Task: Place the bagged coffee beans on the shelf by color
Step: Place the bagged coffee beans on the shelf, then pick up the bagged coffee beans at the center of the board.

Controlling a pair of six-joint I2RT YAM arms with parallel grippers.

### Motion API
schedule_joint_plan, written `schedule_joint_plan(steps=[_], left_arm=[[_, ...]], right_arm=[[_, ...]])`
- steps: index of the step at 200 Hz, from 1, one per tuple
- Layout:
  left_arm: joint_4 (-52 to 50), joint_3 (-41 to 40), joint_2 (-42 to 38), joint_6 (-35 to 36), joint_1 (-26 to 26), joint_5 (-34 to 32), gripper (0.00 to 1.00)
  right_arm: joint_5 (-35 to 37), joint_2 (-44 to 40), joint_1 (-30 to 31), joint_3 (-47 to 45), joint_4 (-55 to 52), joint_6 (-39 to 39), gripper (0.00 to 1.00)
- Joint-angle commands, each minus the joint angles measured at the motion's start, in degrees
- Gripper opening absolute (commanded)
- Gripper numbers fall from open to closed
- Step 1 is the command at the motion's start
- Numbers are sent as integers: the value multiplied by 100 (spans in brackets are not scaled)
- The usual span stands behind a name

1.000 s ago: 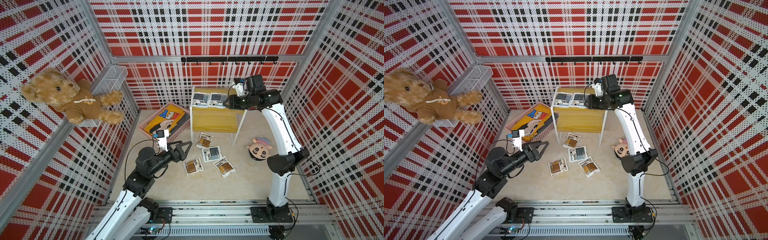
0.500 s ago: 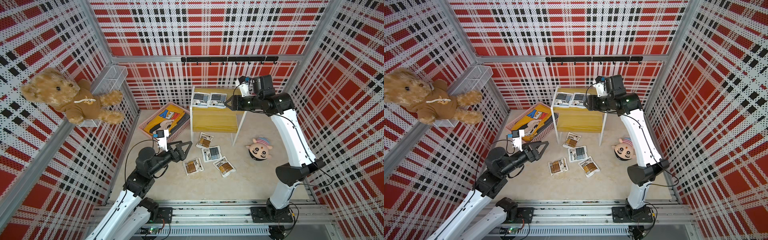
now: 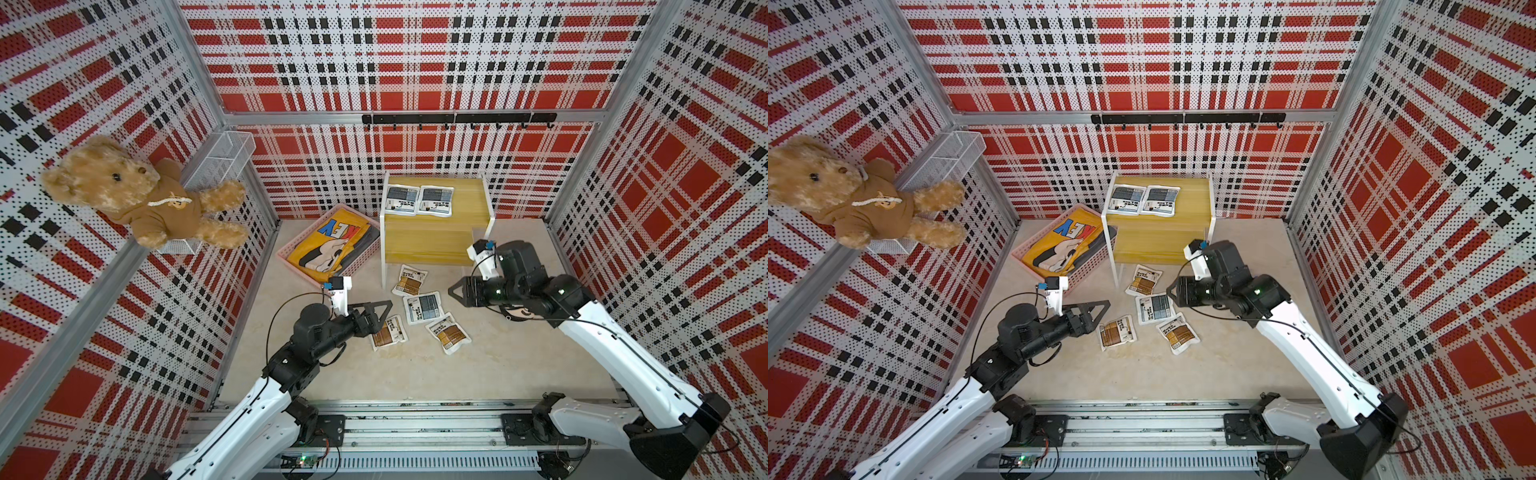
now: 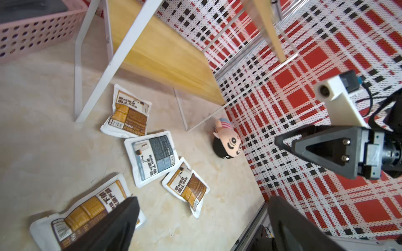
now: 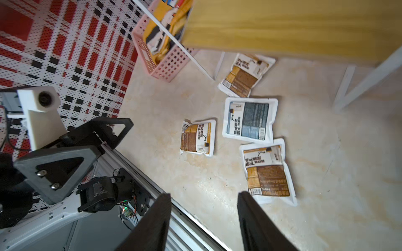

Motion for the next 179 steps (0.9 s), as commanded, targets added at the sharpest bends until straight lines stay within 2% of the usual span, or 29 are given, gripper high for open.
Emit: schedule_joint_plan(steps=[1,47,108,143,179], left_arm=[[101,-129,251,65,-113,-225,99],[585,-161,1254,270,-289,-424,100],[1328,320,2992,637,-347,-799,95],[1621,812,3910,773,-378,-842,89],[1588,1280,4670,983,-378,-858,79]], right_arm=[[280,-210,85,-763,966,647,57],[862,299,93,-1585,1585,773,57],[1104,1073,97,-1769,2195,761,56],[1081,1458,95,-1625,2322,653,56],[1066,1719,98,-1580,2405,618,56]])
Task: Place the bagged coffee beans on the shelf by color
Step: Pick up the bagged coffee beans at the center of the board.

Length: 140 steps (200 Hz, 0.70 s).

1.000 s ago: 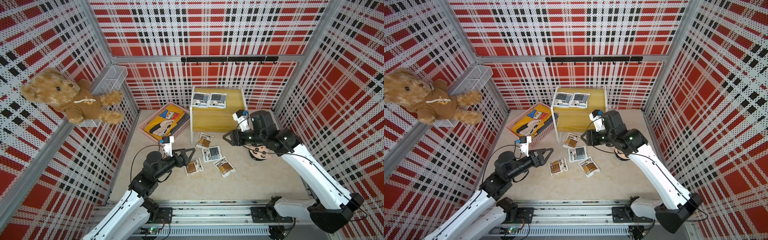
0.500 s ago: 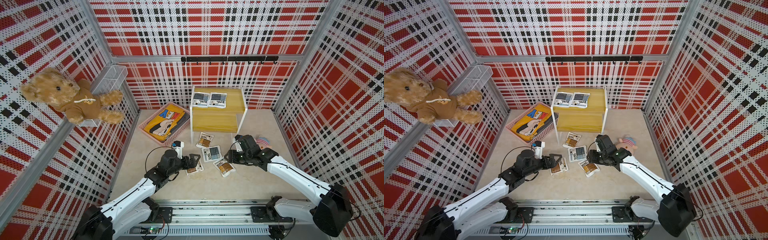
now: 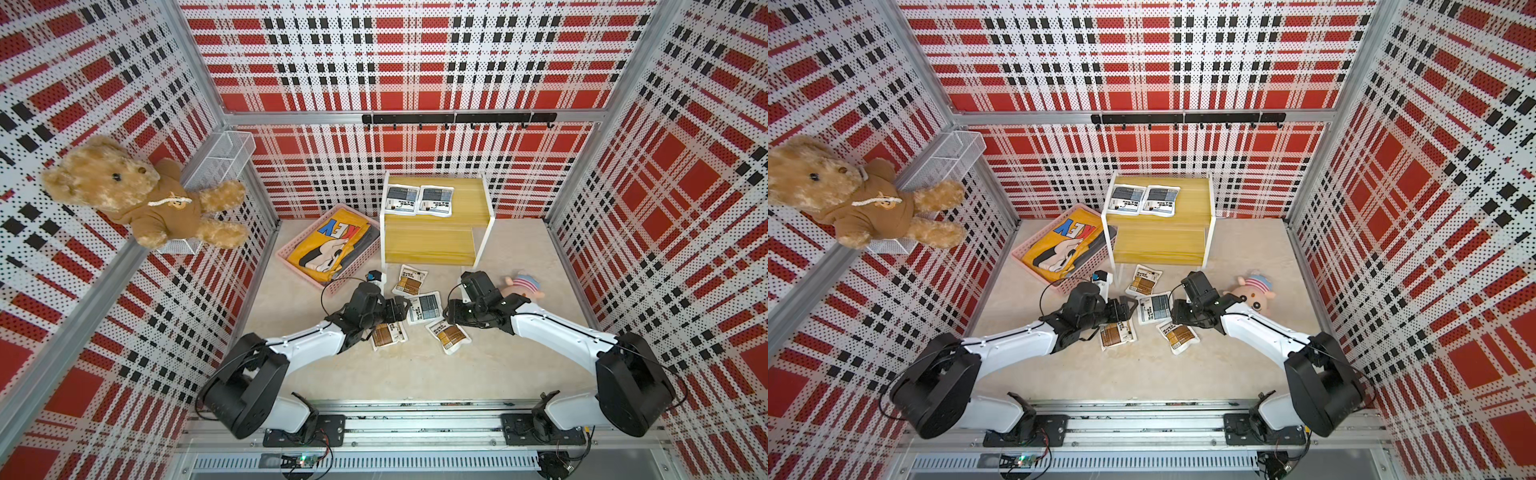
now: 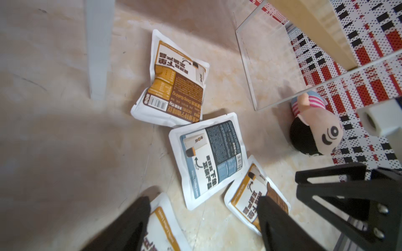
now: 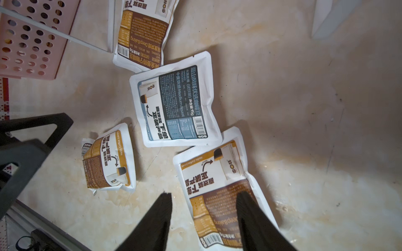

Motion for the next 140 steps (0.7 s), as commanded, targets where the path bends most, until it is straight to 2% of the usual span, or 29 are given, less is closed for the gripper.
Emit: schedule_joint_plan(steps=[1,37,102,140], left_arm=[[173,273,371,256,-32,-97,79],[191,487,883,319,-29,-87,71],[323,754,1599,441,7,243,66],[373,825,1842,457,142,455,57]], right_arm=[[68,168,35,167,196,-90,56],[13,448,30,379,211,-129,55],[10,881,28,634,161,-195,50],[59,956,32,607,146,-231,50]])
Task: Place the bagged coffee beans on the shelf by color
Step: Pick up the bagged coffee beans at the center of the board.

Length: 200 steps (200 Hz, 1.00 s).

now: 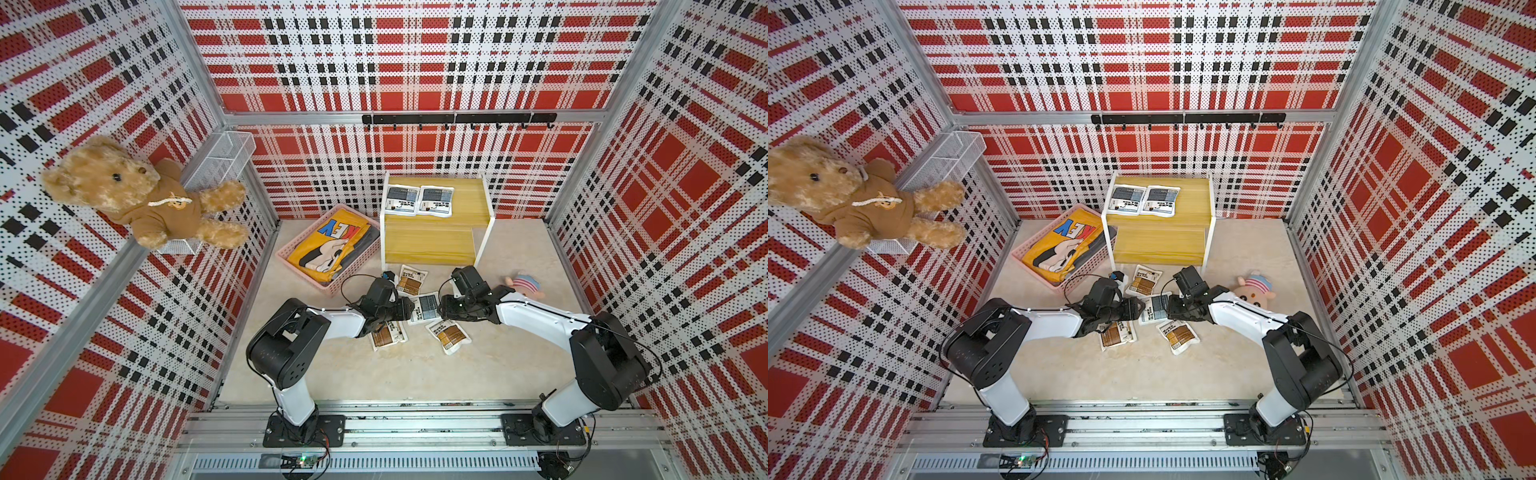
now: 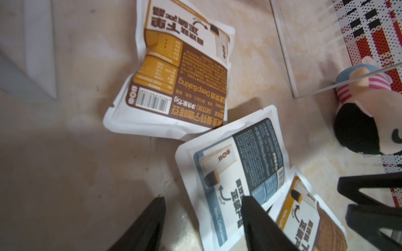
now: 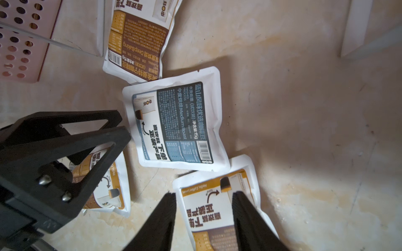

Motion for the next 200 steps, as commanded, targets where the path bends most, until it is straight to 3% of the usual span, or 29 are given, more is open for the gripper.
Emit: schedule_joint_plan(steps=[1,116,200], left_arm=[[161,139,148,96,90,215,57],[549,90,547,-34,289,626,35],[769,-76,599,-176,476,1053,6]], right_arm=[[71,86,30,46,58,-73,50],[58,51,29,-12,12,-58,47],[10,5,35,-12,-6,-12,46]])
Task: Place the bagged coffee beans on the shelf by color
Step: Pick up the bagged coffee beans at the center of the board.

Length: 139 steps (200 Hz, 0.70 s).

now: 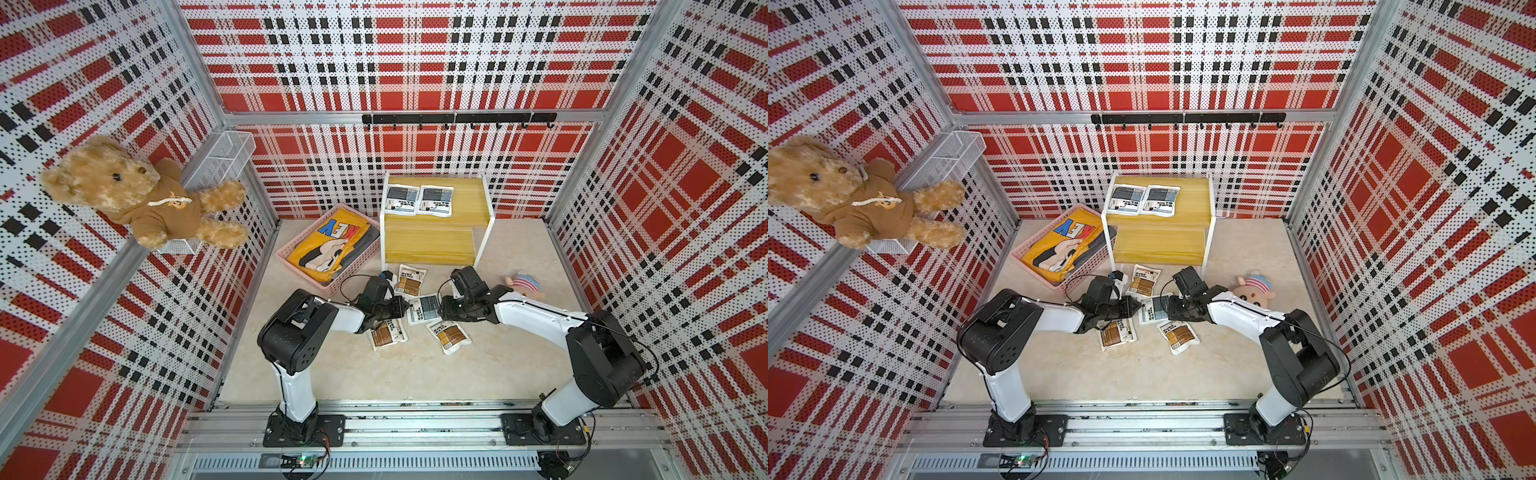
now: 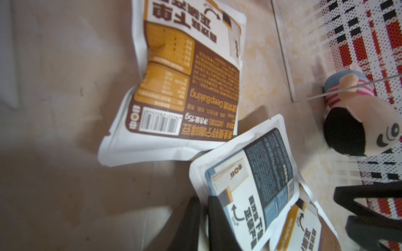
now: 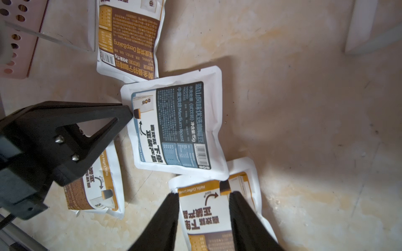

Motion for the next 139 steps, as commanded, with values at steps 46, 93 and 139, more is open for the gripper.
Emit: schedule_joint_plan(steps=[46,93,139], left_arm=[[243,-214,-236,-115,65,624,0],[308,-499,-1058,-420,16,706,0],[370,-768,-1948,-980,-58,850,0]], right_arm=[[59,-338,29,-104,45,8,47],[115,-937,54,-267,159,-246,53],[524,-1652,367,-427,167,-901,64]])
